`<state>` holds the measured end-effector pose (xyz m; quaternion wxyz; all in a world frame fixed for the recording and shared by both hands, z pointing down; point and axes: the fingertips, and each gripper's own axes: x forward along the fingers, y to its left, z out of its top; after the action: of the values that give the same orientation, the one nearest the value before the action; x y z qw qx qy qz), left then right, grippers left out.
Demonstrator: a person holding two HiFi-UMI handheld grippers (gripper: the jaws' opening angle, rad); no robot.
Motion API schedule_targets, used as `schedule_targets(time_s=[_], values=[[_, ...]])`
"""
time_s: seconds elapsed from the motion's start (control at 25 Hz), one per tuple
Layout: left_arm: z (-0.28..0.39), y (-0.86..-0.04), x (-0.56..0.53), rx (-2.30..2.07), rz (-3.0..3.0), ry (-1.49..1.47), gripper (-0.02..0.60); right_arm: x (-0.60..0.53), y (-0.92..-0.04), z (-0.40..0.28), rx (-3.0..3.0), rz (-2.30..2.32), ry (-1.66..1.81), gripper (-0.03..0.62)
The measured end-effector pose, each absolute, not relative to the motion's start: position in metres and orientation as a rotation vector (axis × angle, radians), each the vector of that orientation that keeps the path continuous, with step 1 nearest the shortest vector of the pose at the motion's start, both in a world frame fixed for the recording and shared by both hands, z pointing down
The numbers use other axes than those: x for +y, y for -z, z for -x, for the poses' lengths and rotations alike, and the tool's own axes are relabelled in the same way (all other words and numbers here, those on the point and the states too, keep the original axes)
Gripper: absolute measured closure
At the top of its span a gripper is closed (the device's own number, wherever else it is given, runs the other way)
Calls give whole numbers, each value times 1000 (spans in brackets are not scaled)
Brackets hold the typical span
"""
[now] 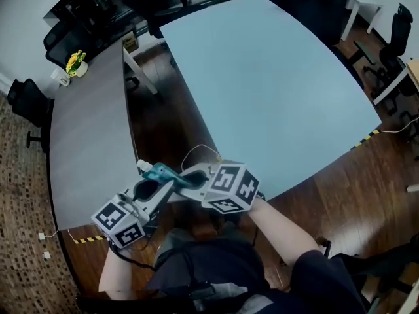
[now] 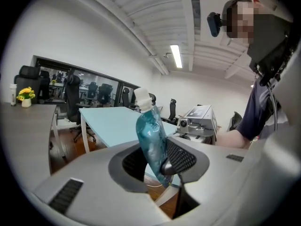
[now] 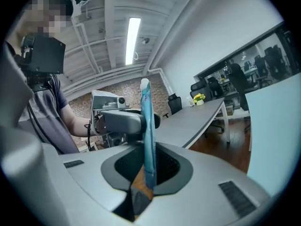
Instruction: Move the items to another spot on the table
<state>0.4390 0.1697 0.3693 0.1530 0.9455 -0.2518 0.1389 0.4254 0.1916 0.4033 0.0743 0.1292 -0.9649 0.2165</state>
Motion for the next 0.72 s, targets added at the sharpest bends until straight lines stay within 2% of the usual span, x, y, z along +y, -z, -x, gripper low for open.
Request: schedule_targets(time_s=[0.24, 0.72], values=[[-457, -375, 170, -677, -2720, -447, 437, 192, -408, -442, -2908, -428, -707, 542], [-433, -370, 160, -641, -2693, -341, 446, 186, -402, -417, -2896, -278, -804, 542]])
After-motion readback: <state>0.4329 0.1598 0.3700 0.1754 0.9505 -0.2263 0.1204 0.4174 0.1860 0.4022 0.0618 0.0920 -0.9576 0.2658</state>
